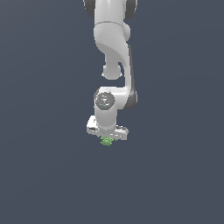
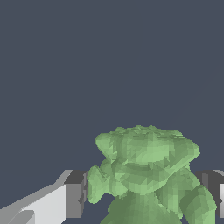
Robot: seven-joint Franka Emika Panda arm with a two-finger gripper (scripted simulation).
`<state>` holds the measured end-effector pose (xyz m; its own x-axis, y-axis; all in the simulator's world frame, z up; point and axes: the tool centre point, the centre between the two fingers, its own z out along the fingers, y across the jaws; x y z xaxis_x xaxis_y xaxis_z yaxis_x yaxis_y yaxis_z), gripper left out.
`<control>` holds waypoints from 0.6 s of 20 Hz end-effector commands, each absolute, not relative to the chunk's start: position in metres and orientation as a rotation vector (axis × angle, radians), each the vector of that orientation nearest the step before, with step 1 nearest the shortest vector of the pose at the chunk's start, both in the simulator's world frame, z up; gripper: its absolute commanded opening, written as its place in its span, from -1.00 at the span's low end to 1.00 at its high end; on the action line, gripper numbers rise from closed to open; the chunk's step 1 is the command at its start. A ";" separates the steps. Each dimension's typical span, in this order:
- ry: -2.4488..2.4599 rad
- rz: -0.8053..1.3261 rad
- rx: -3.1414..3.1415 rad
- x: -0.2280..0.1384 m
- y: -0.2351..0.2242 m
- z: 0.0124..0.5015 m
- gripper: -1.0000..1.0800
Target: Pick up the object and move it to a goal position.
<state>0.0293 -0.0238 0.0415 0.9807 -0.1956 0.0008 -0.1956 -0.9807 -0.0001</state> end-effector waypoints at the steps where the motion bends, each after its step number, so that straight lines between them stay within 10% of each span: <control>1: 0.309 0.000 -3.126 0.029 -0.024 0.041 -1.00; 12: 0.309 -0.001 -3.126 0.020 -0.023 0.062 -1.00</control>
<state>0.0224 -0.0231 0.0565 0.9807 -0.1957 -0.0004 -0.1957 -0.9807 0.0001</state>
